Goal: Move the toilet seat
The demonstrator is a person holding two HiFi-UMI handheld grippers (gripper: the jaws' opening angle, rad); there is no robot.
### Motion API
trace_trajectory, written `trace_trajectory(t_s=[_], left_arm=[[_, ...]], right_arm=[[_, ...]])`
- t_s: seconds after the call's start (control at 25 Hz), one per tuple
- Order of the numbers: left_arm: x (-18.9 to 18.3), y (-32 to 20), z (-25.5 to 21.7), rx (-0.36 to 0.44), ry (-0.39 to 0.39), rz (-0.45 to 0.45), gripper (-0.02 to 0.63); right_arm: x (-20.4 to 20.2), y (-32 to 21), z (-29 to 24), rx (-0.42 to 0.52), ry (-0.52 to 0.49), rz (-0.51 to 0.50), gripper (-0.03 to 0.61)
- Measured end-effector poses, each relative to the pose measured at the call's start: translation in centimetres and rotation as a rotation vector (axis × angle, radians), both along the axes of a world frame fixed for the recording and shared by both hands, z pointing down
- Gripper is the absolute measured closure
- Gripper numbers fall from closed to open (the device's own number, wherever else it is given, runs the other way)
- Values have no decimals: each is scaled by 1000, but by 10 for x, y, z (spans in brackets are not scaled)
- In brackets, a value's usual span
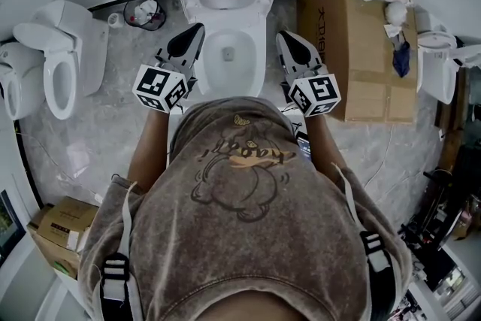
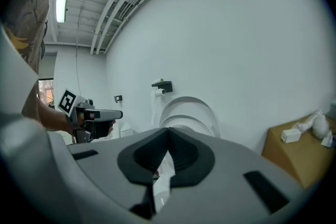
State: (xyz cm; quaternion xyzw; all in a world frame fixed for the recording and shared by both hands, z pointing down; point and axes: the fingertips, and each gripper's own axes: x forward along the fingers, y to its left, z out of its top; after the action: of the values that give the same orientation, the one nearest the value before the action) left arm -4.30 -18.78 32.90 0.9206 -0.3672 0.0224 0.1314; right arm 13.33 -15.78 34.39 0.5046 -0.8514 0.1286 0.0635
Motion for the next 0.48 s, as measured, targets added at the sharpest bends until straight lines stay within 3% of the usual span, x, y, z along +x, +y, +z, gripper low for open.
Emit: trace_trajectory(t_s=[0.48], left_arm=[[-7,13,39,-71,3,-42,604]], right_arm=[[2,12,35,-73,-1,6,578]])
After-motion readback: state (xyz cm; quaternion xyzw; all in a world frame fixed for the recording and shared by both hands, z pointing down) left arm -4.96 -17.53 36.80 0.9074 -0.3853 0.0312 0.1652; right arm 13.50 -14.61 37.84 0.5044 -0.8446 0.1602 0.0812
